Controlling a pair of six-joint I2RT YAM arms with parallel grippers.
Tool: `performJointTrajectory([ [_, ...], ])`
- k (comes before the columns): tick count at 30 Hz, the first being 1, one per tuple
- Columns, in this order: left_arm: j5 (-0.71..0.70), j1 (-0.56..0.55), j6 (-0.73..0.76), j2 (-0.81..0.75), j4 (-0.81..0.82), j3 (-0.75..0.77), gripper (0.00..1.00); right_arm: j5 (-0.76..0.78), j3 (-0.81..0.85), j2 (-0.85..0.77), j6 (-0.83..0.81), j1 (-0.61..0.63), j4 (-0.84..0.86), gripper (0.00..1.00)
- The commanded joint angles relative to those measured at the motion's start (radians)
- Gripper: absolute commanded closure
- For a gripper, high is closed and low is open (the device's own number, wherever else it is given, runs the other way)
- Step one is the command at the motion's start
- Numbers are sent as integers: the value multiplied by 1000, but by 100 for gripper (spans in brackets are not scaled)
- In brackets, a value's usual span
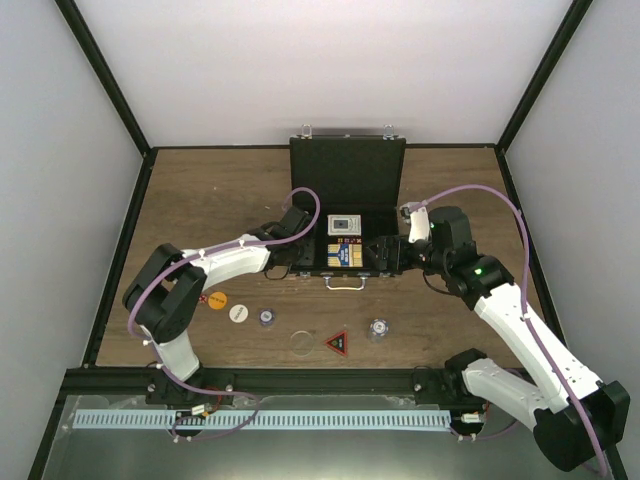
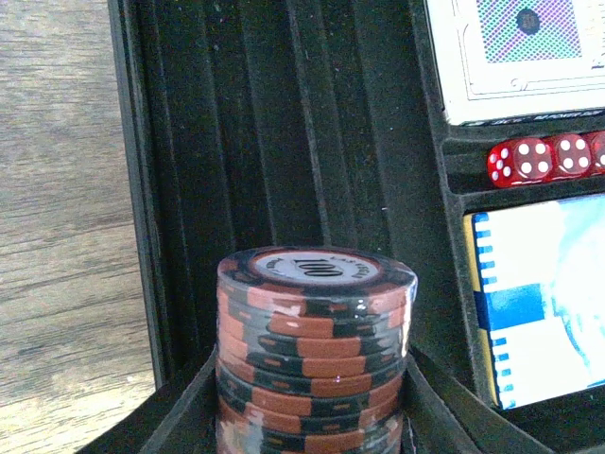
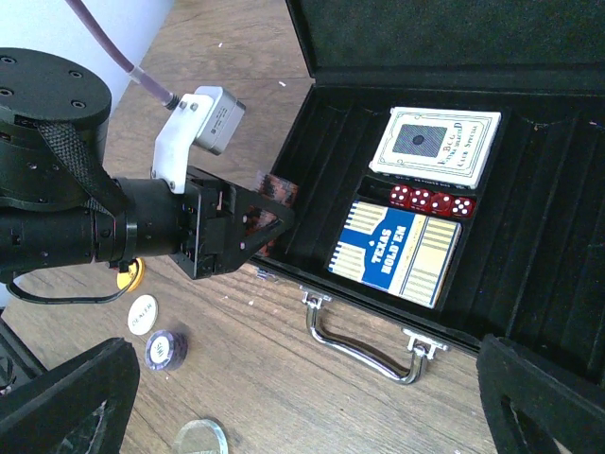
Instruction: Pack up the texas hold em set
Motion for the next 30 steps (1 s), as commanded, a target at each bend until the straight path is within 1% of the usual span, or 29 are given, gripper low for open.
performJointTrajectory([
  [1, -25, 6, -5, -20, 12, 25, 52, 11, -2, -17, 2, -3, 20, 0],
  [7, -46, 6, 4, -50, -21, 37, 36, 32, 4, -23, -5, -3, 15, 0],
  [10, -58, 6, 17, -60, -40, 54, 32, 39, 7, -26, -8, -2, 12, 0],
  [13, -73, 6, 49, -61, -33, 74, 32, 47, 7, -29, -8, -3, 12, 0],
  [15, -79, 12, 77, -43, -36, 105, 34, 50, 7, -27, -9, -3, 11, 0],
  [19, -36, 41, 116, 18, -41, 180, 51, 55, 10, -21, -8, -3, 4, 0],
  [21, -10, 58, 123, 51, -31, 201, 56, 61, 12, -15, -7, -2, 1, 0],
  [26, 77, 98, 129, 119, -13, 237, 59, 64, 14, -7, 1, -3, -4, 0],
  [30, 123, 106, 139, 160, -18, 253, 61, 64, 12, -3, 8, -3, -1, 0],
])
